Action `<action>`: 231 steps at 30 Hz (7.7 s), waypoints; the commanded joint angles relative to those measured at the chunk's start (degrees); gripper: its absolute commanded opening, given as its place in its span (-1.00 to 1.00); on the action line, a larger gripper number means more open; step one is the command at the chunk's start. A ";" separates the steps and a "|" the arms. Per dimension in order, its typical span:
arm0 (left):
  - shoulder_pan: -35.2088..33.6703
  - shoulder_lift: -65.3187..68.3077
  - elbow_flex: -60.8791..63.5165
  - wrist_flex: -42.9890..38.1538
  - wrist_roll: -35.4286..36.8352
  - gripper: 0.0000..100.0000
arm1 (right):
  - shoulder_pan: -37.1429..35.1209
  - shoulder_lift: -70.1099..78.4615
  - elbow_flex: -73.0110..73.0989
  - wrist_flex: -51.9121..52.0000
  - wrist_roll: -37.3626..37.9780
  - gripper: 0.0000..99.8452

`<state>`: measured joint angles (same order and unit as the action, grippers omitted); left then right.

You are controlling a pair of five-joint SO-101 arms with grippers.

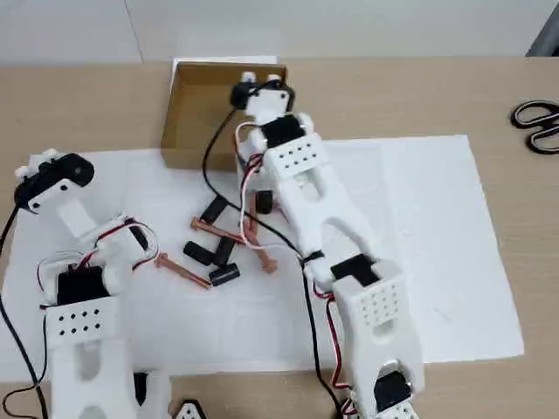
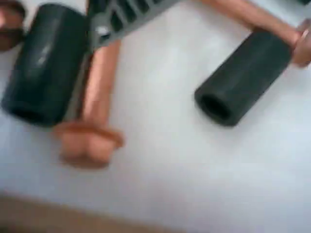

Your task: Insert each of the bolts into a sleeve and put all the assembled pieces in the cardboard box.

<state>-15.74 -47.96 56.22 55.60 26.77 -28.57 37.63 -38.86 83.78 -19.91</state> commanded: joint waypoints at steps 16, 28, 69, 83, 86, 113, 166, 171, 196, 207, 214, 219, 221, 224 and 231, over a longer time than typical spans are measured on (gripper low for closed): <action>0.09 -0.18 -0.22 -2.73 0.26 -0.98 | 0.22 6.90 -5.80 -1.80 2.73 -0.55; 0.09 -0.18 -0.22 -2.73 0.26 -0.98 | 1.10 11.38 -5.80 -6.37 4.48 -0.55; 0.18 -0.18 -0.13 0.09 0.09 -0.99 | -2.15 10.86 -5.80 -3.82 16.09 -0.99; 0.18 -0.18 -0.13 1.32 0.09 -0.99 | -6.37 -0.22 -5.80 4.00 16.00 -0.99; 0.18 -0.18 -0.13 1.32 0.09 -0.99 | -6.46 -2.42 -5.80 8.40 15.91 -0.99; 0.18 -0.18 -1.19 6.33 -6.07 -0.99 | -6.37 -24.22 2.11 15.87 16.09 -0.99; 15.38 0.35 -18.51 21.98 6.51 -0.99 | 8.31 -132.09 112.09 -37.85 19.08 -0.99; 15.38 2.02 -23.34 22.59 9.58 -0.98 | 9.45 -139.38 118.77 -41.80 19.43 -0.99; 14.42 50.02 -49.36 44.75 24.97 -0.98 | 18.15 -141.49 134.42 -60.00 19.52 -0.99; 15.74 50.11 -48.48 44.75 25.05 -0.61 | 18.15 -141.49 134.86 -59.82 19.52 -0.99; 15.47 50.46 -43.21 44.75 27.34 -0.61 | 18.15 -141.49 135.21 -59.74 19.52 -0.99; 15.38 50.46 -42.07 44.66 27.25 -0.61 | 18.15 -141.49 135.21 -59.74 19.52 -0.99; 15.30 50.46 -42.07 44.04 27.34 -0.61 | 18.15 -141.49 135.21 -59.74 19.52 -0.99; 14.07 50.46 -42.07 43.96 27.34 -0.61 | 18.15 -141.49 135.21 -59.74 19.52 -0.99; 9.58 50.46 -41.98 43.87 27.25 -0.61 | 18.15 -141.49 135.21 -59.74 19.52 -0.99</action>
<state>-5.10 2.77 14.37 99.12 53.76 -10.81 -102.95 96.09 25.14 -0.75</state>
